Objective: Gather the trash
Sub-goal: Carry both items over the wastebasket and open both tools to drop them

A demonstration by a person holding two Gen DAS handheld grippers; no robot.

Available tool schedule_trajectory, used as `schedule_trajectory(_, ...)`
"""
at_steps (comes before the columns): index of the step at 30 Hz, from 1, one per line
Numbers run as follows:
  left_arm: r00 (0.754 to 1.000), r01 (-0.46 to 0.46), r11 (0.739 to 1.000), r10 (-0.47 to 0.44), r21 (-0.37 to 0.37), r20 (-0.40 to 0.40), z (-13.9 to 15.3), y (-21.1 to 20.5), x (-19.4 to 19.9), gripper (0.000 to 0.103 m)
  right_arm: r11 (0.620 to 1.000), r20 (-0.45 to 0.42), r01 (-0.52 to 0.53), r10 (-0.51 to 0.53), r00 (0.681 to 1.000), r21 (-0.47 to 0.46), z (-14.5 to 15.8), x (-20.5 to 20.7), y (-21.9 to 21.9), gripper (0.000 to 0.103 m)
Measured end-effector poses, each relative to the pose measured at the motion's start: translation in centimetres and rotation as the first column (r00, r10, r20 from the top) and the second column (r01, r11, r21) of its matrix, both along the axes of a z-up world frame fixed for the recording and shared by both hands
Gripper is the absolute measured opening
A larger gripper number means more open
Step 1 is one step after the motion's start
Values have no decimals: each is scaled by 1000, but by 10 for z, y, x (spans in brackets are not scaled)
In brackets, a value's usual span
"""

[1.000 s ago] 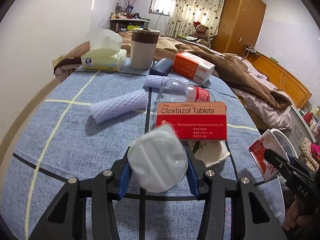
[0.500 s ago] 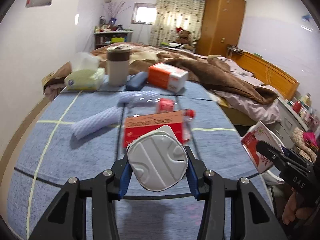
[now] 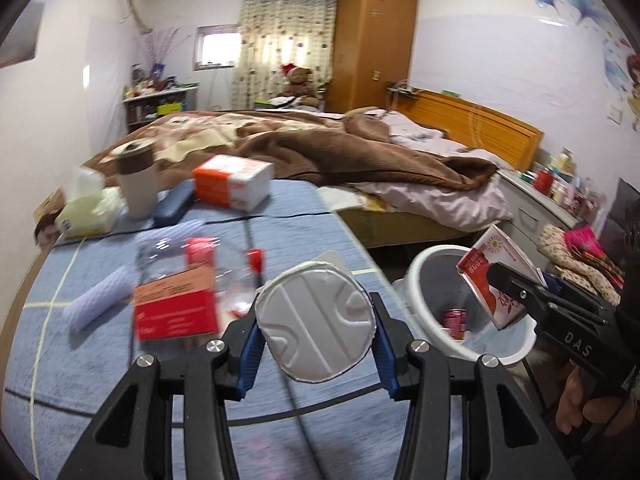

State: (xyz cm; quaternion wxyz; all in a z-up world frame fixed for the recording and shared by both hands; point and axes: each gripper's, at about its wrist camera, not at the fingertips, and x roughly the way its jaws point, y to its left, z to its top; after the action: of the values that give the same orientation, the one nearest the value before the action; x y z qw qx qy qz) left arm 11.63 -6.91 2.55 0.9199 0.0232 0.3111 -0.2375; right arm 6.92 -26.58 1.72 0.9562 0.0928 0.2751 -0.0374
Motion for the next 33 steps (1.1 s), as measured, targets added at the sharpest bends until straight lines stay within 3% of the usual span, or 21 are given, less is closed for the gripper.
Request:
schedule_trajectory(16,973,230,973,-230,4,-11,-2,-115,-2,50,989,-54,145,-146,988,-21,-8,-9,-75,42)
schedule_trajectory(33,940,327,945,-324,13,-104,-37,-181,11,50,983,-211,182,-186,960,-40,-47,6,-119,42)
